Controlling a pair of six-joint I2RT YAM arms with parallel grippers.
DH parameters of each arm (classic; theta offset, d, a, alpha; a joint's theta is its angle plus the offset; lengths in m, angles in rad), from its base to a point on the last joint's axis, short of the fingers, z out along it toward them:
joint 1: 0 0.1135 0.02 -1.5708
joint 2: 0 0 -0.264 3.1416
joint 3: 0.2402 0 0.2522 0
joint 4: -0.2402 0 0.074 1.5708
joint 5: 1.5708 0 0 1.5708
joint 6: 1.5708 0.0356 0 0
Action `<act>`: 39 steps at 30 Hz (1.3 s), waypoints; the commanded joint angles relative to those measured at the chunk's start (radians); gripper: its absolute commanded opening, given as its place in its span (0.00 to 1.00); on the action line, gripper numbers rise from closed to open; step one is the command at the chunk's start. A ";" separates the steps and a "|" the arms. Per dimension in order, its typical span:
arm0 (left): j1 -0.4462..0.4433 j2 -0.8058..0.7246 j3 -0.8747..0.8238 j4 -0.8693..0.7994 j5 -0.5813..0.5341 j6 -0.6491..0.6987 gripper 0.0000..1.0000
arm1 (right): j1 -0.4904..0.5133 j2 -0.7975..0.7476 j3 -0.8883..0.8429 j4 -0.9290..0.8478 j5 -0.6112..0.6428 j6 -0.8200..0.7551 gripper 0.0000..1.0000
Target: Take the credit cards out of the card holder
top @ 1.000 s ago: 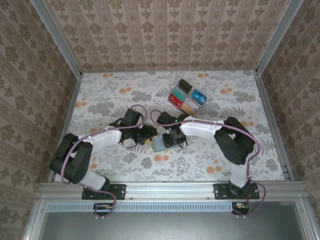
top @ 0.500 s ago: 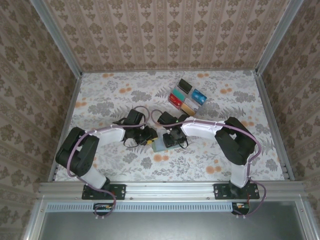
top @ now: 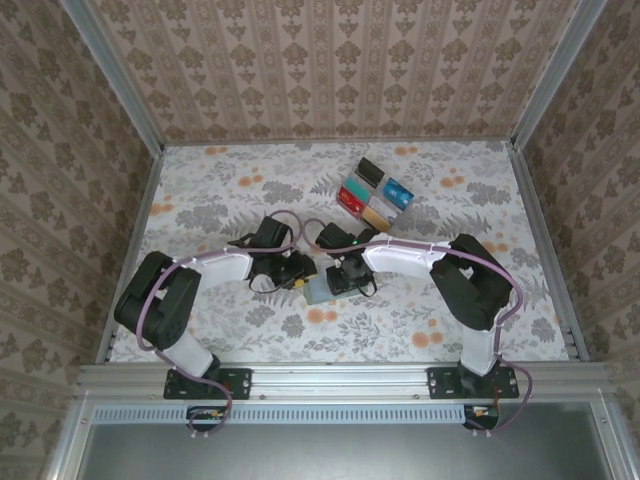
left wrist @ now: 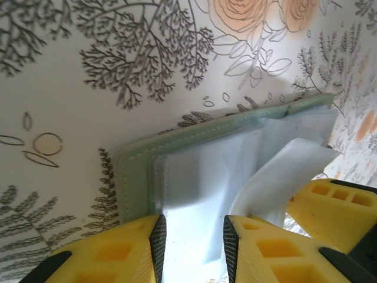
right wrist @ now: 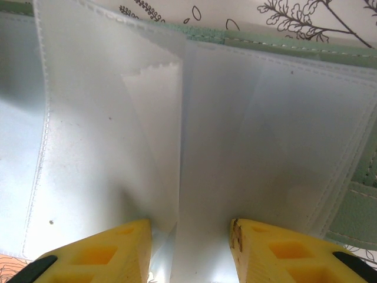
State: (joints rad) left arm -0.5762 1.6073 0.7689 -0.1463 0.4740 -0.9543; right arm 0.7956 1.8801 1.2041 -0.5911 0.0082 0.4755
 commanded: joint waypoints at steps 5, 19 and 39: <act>-0.004 -0.002 0.027 -0.048 -0.011 0.055 0.34 | -0.006 0.054 -0.037 -0.013 -0.018 0.006 0.42; -0.005 0.043 0.029 0.015 0.029 0.045 0.29 | -0.008 0.048 -0.034 -0.014 -0.023 0.003 0.41; -0.019 0.109 0.040 0.194 0.163 0.030 0.32 | -0.071 -0.067 -0.149 0.187 -0.255 0.035 0.41</act>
State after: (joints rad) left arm -0.5766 1.6905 0.7925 -0.0040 0.5674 -0.9207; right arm 0.7307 1.8137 1.1023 -0.4686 -0.1452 0.4843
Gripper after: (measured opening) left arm 0.321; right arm 0.410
